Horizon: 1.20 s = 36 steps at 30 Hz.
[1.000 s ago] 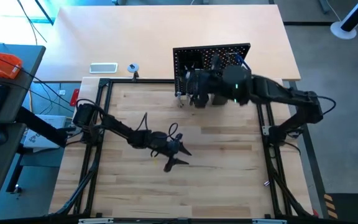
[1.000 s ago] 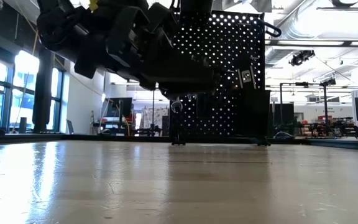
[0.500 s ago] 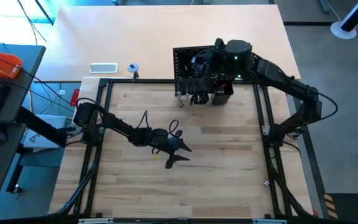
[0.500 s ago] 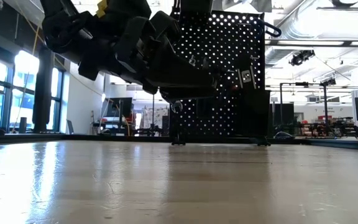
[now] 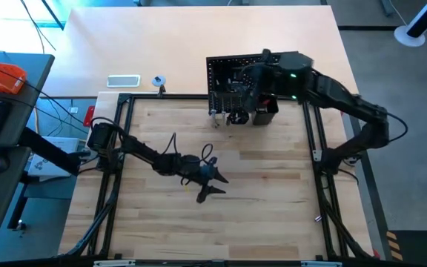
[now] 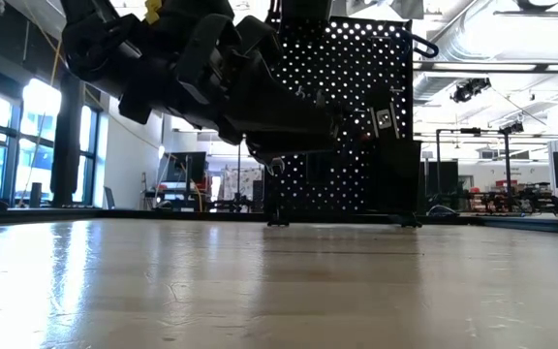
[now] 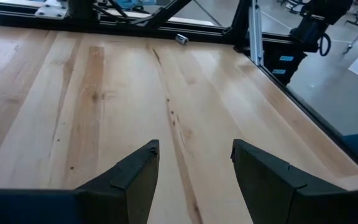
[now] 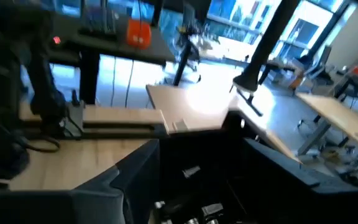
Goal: Hang tools onto peg board
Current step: Put the silver socket into the top black bin on the peg board
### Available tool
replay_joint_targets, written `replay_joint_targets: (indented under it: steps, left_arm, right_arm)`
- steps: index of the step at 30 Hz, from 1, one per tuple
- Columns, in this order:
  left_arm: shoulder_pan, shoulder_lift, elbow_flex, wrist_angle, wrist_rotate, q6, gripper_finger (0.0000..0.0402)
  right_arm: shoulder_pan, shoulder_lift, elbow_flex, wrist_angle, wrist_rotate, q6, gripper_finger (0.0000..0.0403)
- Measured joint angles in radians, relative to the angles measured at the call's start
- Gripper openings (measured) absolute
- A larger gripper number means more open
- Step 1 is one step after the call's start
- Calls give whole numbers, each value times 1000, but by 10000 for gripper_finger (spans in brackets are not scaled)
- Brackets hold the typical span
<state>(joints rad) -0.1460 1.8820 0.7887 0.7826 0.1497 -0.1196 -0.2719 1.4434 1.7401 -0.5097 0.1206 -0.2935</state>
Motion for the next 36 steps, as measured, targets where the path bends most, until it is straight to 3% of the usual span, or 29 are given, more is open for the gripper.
replay_joint_targets:
  steps: [5,10,19,24,30,36]
  left_arm:
    - [-7,0,0,0,1,-2,197]
    - [-6,0,0,0,0,-8,197]
    - [-24,0,0,0,0,-11,197]
    - [-39,0,0,0,-4,-11,197]
    - [-46,0,0,36,-6,-10,197]
    - [-46,0,0,55,-9,-10,197]
  right_arm:
    - [105,-87,1,-63,86,14,221]
    - [234,-164,1,-237,124,124,222]
    - [512,-194,1,-623,62,463,222]
    - [675,-178,-5,-747,90,698,222]
    - [874,-174,-117,-771,151,993,222]
    - [1039,-173,-343,-735,163,1320,222]
